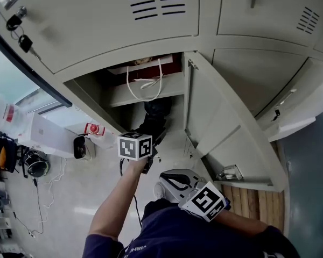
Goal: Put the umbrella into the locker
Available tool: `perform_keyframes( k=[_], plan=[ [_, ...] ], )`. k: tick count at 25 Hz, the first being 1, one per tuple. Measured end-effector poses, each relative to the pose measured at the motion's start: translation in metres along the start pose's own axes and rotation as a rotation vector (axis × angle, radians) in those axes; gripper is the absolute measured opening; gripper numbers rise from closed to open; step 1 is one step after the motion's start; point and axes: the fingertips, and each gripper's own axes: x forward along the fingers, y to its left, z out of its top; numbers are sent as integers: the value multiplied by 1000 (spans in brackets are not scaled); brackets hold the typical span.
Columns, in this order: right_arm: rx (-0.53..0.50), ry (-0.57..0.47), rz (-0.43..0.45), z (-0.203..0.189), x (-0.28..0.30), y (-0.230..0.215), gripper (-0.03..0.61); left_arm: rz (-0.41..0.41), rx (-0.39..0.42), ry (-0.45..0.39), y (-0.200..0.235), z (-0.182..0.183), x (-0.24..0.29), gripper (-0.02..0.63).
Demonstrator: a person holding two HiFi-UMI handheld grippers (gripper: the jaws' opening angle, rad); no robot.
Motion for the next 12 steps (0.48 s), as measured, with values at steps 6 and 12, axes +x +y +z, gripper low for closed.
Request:
perform_keyframes(
  k=[6,12],
  plan=[
    [19,-16,-92,10,8,-23,8,58,73,9,21,20,24,199],
    [26,-47,-174,32,23,-51,8,57,178,35,31,40,44,201]
  ],
)
